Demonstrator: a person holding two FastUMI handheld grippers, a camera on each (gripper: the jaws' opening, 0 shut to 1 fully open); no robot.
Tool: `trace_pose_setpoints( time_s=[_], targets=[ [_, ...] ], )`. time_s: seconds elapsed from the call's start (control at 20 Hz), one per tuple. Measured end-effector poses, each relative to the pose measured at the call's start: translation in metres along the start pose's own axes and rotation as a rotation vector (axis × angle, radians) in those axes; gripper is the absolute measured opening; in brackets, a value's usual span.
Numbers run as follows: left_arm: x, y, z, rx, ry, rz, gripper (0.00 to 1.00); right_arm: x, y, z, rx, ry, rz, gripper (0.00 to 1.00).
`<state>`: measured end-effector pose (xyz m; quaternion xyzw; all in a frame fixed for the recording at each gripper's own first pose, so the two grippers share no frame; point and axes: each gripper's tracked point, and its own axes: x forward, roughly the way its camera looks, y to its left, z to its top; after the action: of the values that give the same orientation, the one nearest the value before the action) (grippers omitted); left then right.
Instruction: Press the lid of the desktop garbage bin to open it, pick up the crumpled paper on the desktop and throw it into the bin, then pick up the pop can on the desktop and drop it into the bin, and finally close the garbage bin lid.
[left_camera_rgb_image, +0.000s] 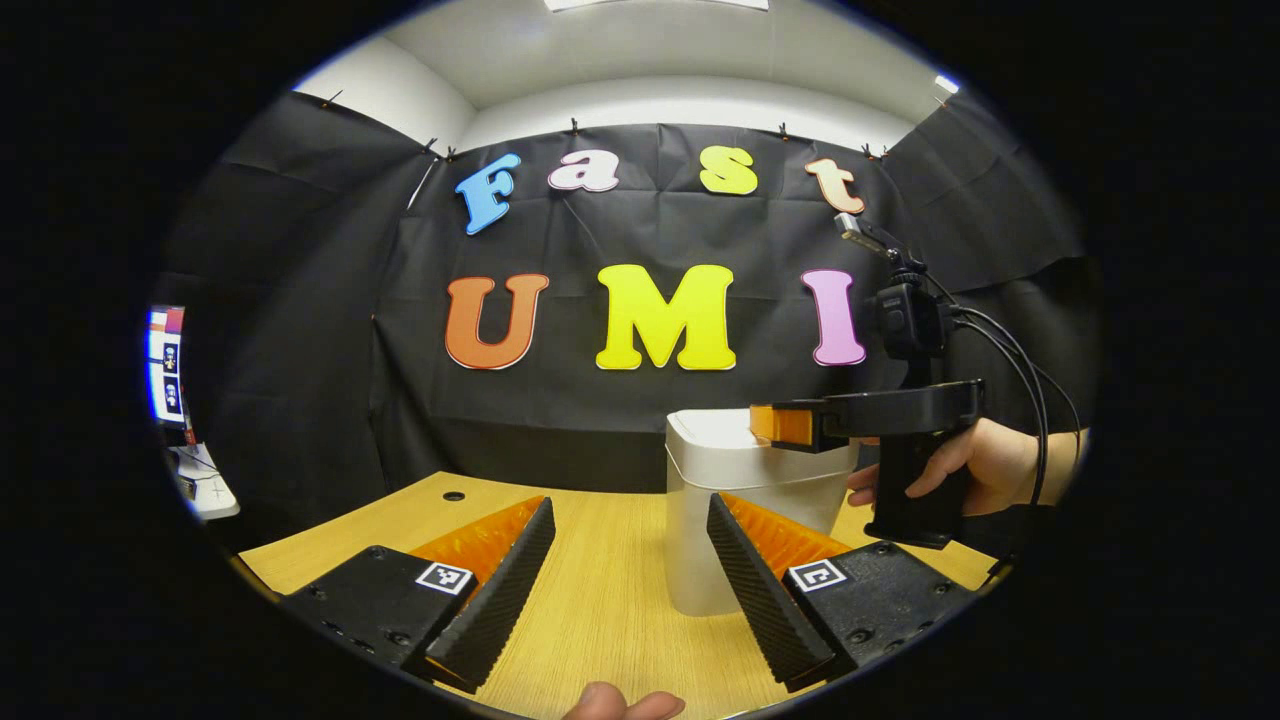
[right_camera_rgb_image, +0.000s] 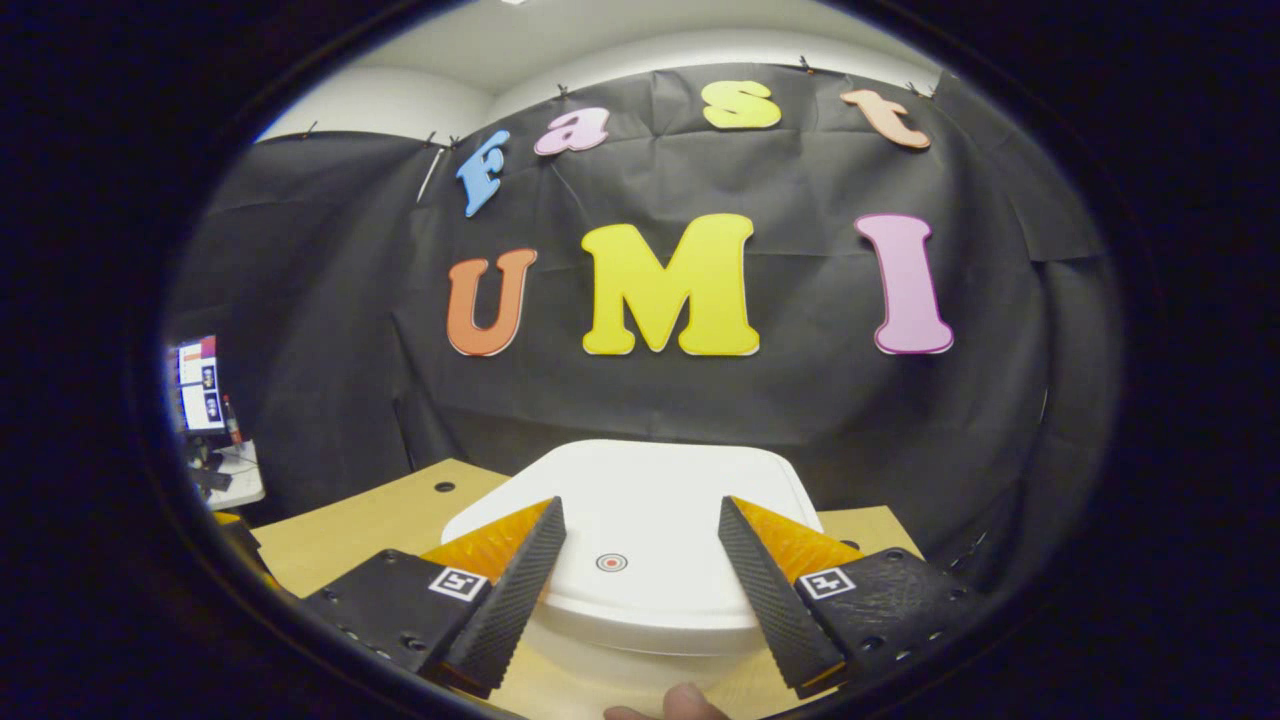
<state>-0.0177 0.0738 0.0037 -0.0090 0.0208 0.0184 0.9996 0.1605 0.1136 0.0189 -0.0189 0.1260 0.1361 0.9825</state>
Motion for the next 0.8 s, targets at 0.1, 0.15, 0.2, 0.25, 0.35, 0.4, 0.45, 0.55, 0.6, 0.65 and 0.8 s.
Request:
trace_pose_setpoints(
  time_s=[0.1,0.15,0.2,0.25,0.35,0.4,0.45,0.55,0.6,0.65,0.8],
  targets=[
    [0.005,0.0,0.0,-0.007,0.002,0.008,0.98,-0.002,-0.002,0.003,0.012,0.0,0.009,0.97],
    [0.005,0.001,0.001,-0.009,0.0,0.01,0.98,-0.003,-0.003,0.004,0.009,-0.002,0.008,0.95],
    [0.005,0.0,0.004,-0.006,-0.005,0.015,0.99,-0.005,-0.004,0.004,0.007,-0.002,0.006,0.96],
    [0.005,0.0,0.006,0.0,-0.01,0.021,0.98,-0.007,-0.005,0.003,0.005,-0.007,0.008,0.96],
    [0.007,-0.001,0.009,0.01,-0.021,0.023,0.98,-0.019,-0.011,0.002,0.025,-0.038,0.003,0.97],
    [0.009,-0.003,0.009,0.014,-0.022,0.023,0.99,-0.028,-0.015,0.001,0.042,-0.064,-0.003,0.97],
    [0.011,-0.004,0.009,0.018,-0.023,0.023,0.99,-0.037,-0.019,-0.001,0.054,-0.086,-0.013,0.97],
    [0.015,-0.007,0.008,0.02,-0.022,0.017,0.99,-0.057,-0.024,-0.008,0.042,-0.121,-0.046,0.97],
    [0.016,-0.01,0.007,0.02,-0.021,0.01,0.98,-0.068,-0.025,-0.013,0.023,-0.125,-0.055,0.95],
    [0.017,-0.014,0.005,0.018,-0.02,0.004,0.99,-0.08,-0.024,-0.018,0.02,-0.133,-0.054,0.96],
    [0.018,-0.024,-0.001,0.013,-0.019,-0.016,0.99,-0.113,-0.033,-0.033,0.015,-0.179,-0.091,0.95]
  ],
)
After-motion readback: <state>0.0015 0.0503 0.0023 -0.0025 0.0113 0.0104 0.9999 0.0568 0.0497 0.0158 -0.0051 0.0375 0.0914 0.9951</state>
